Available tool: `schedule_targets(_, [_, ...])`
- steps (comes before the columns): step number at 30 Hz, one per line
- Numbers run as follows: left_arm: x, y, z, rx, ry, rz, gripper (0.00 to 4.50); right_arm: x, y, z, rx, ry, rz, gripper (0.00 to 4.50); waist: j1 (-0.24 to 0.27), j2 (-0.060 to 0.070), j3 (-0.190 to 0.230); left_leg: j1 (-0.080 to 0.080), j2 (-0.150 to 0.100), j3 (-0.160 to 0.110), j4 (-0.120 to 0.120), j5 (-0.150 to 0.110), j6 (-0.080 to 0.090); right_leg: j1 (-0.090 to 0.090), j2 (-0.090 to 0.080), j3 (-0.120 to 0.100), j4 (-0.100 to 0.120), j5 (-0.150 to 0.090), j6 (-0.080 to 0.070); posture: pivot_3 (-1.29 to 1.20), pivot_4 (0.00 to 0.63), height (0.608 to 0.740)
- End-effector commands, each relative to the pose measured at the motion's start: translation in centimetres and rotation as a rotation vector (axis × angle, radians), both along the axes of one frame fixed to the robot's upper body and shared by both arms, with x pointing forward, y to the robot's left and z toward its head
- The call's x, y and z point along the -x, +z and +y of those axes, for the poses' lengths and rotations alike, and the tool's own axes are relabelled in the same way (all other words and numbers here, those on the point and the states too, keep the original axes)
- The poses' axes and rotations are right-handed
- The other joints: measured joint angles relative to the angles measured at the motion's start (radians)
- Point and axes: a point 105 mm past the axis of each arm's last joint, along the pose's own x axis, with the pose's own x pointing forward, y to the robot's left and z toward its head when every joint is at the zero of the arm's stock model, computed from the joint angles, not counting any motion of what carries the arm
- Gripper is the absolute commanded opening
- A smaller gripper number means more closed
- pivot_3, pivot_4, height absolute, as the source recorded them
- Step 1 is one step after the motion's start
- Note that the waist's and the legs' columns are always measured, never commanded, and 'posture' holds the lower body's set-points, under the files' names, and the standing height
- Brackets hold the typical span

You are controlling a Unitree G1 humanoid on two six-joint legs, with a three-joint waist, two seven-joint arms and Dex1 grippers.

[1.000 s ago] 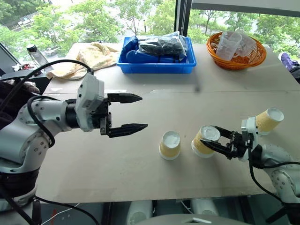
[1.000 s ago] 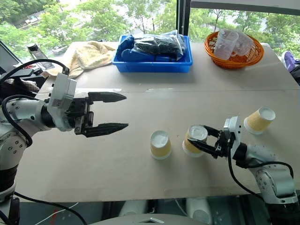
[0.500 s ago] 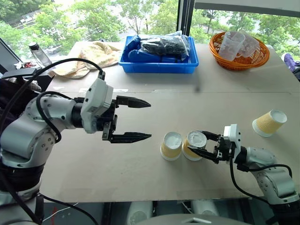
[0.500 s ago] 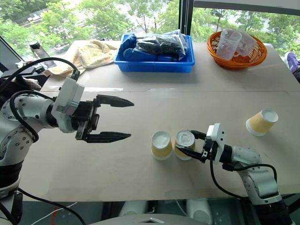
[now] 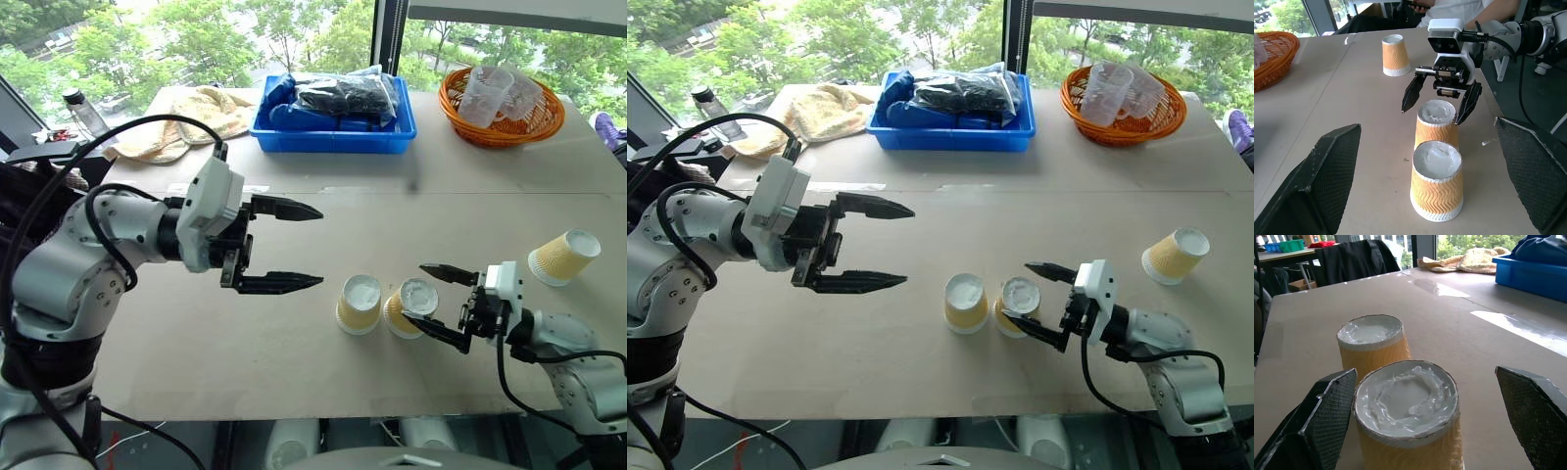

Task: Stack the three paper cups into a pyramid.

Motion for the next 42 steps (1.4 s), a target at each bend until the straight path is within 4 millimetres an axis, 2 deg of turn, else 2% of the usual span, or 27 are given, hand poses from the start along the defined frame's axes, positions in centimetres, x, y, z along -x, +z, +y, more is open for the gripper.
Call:
schedule_targets(1, [-0.1, 1.1, -0.7, 0.043, -0.047, -0.017, 4.5, 0.6, 3.3, -1.5, -0.047, -0.084, -0.117, 4.47, 0.008, 0.0, 0.0, 0.0, 0.0, 0.0, 0.0, 0.0, 0.0, 0.0, 0.0, 0.0, 0.0, 0.0, 0.0, 0.0, 0.15, 0.733])
schedule_targets(3, [-0.5, 1.7, -1.4, 0.082, -0.065, -0.022, 4.5, -0.1, 4.7, -3.4, -0.119, -0.226, -0.145, 4.47, 0.011, 0.0, 0.0, 0.0, 0.0, 0.0, 0.0, 0.0, 0.0, 0.0, 0.0, 0.0, 0.0, 0.0, 0.0, 0.0, 0.15, 0.733])
schedule_targets(6, [-1.1, 2.0, -2.4, 0.101, -0.081, -0.025, 4.5, -1.4, 4.9, -6.7, -0.106, -0.451, -0.179, 4.47, 0.012, 0.0, 0.0, 0.0, -0.001, 0.0, 0.001, 0.0, 0.0, 0.001, 0.0, 0.0, 0.0, 0.0, 0.0, 0.0, 0.15, 0.733])
schedule_targets(9, [-2.2, 1.9, -4.0, 0.1, -0.092, -0.028, 4.5, -2.6, 4.7, -12.1, -0.145, -0.767, -0.179, 4.47, 0.013, -0.001, 0.0, 0.0, -0.001, 0.001, 0.001, 0.0, 0.0, 0.002, 0.0, 0.001, 0.0, 0.0, 0.0, 0.0, 0.15, 0.733])
schedule_targets(11, [-2.6, 1.6, -4.8, 0.087, -0.117, -0.027, 4.5, -2.9, 5.3, -14.6, -0.172, -0.924, -0.213, 4.47, 0.012, -0.001, 0.0, 0.0, -0.002, 0.001, 0.002, 0.0, 0.0, 0.003, 0.0, 0.0, 0.0, 0.0, 0.0, 0.0, 0.15, 0.733])
schedule_targets(14, [-3.3, 1.7, -5.4, 0.084, -0.12, -0.031, 4.5, -2.7, 5.1, -16.3, -0.139, -1.045, -0.231, 4.47, 0.01, 0.0, 0.0, 0.0, -0.002, 0.001, 0.001, 0.0, 0.0, 0.002, 0.001, 0.001, 0.0, 0.0, 0.0, 0.0, 0.15, 0.733])
schedule_targets(19, [-3.5, 1.7, -6.1, 0.079, -0.141, -0.021, 4.5, -2.3, 3.1, -19.7, -0.115, -1.258, -0.172, 4.47, 0.006, 0.0, -0.001, 0.0, -0.001, 0.001, 0.0, 0.0, 0.0, 0.001, 0.004, 0.002, 0.0, 0.002, 0.003, 0.0, 0.15, 0.733])
schedule_targets(21, [-3.7, 1.7, -6.3, 0.088, -0.131, -0.013, 4.5, -2.4, 2.1, -20.2, -0.175, -1.278, -0.104, 4.47, 0.006, 0.0, -0.001, 0.0, 0.0, 0.0, 0.0, 0.0, 0.0, 0.001, 0.004, 0.002, 0.0, 0.002, 0.003, 0.0, 0.15, 0.733])
schedule_targets(24, [-4.4, 1.8, -6.4, 0.095, -0.089, -0.014, 4.5, -3.0, 1.6, -19.4, -0.218, -1.223, -0.059, 4.47, 0.005, 0.001, 0.0, 0.001, 0.0, 0.0, 0.0, 0.0, 0.0, 0.001, 0.004, 0.004, 0.0, 0.002, 0.003, 0.0, 0.15, 0.733])
schedule_targets(26, [-4.9, 1.9, -6.4, 0.104, -0.05, -0.02, 4.5, -3.5, 1.5, -18.7, -0.208, -1.183, -0.056, 4.47, 0.003, 0.001, -0.001, 0.001, -0.001, 0.0, 0.0, 0.0, 0.0, 0.001, 0.004, 0.006, 0.0, 0.002, 0.003, 0.0, 0.15, 0.733])
schedule_targets(31, [-5.5, 1.8, -6.3, 0.104, 0.021, -0.008, 4.5, -4.2, 1.3, -18.3, -0.218, -1.162, -0.041, 4.47, -0.008, 0.001, -0.001, 0.001, -0.001, 0.0, 0.001, 0.0, 0.0, 0.001, 0.004, 0.007, 0.0, 0.002, 0.004, 0.0, 0.15, 0.733])
schedule_targets(36, [-6.2, 1.1, -6.3, 0.095, 0.112, 0.077, 4.5, -4.6, 0.0, -18.8, -0.2, -1.177, -0.001, 4.47, -0.01, 0.001, -0.001, 0.0, -0.001, -0.001, 0.0, 0.0, 0.0, 0.001, 0.004, 0.006, 0.0, 0.002, 0.004, 0.0, 0.15, 0.733])
schedule_targets(42, [-6.4, 0.7, -6.1, 0.067, 0.176, 0.146, 4.5, -5.3, 0.1, -18.8, -0.197, -1.174, -0.008, 4.47, -0.013, 0.001, -0.001, 0.0, -0.001, -0.001, 0.0, 0.0, 0.0, 0.001, 0.004, 0.007, 0.0, 0.002, 0.004, 0.0, 0.15, 0.733])
